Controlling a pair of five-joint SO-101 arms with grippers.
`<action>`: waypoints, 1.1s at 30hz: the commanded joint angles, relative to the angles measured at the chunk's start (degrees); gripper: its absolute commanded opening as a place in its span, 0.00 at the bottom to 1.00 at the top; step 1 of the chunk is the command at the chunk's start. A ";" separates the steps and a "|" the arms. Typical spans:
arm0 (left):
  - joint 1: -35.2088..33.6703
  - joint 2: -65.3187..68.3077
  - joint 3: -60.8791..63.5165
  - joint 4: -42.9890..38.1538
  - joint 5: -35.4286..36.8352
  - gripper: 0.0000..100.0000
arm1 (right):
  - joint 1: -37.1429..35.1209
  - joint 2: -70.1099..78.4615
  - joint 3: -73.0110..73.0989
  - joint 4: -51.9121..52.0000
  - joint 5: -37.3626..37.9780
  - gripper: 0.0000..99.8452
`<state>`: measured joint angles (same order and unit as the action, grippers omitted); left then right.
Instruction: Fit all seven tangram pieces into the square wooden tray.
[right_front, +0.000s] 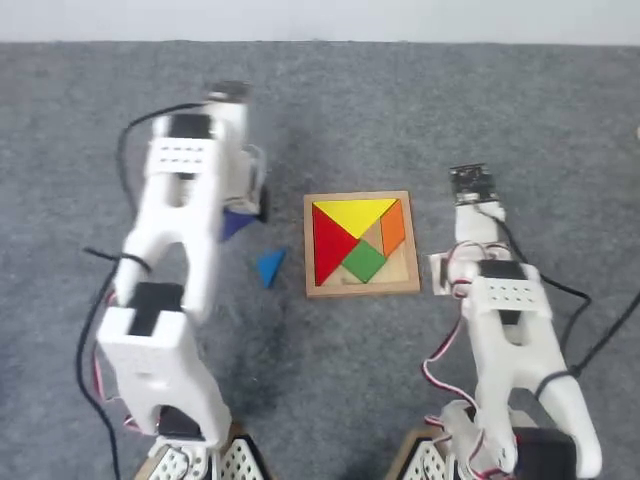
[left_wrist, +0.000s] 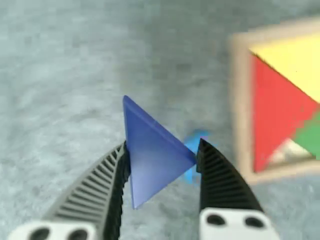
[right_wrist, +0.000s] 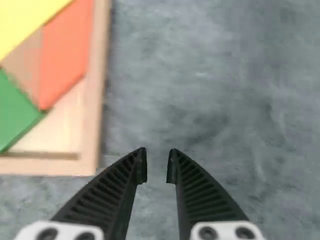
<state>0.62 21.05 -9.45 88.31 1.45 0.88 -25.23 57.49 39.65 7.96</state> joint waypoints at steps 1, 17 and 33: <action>7.82 -4.40 -1.01 1.14 -3.16 0.09 | 8.13 -5.93 -2.46 3.56 -3.52 0.07; 30.68 -4.04 -1.01 -7.82 -6.33 0.09 | 25.80 -6.73 -1.58 13.05 3.78 0.07; 32.53 11.52 -13.41 -6.42 -3.87 0.09 | 23.87 -3.03 1.05 6.81 2.37 0.07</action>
<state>32.79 32.31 -18.33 80.22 -3.03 25.58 -28.22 59.08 47.47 11.03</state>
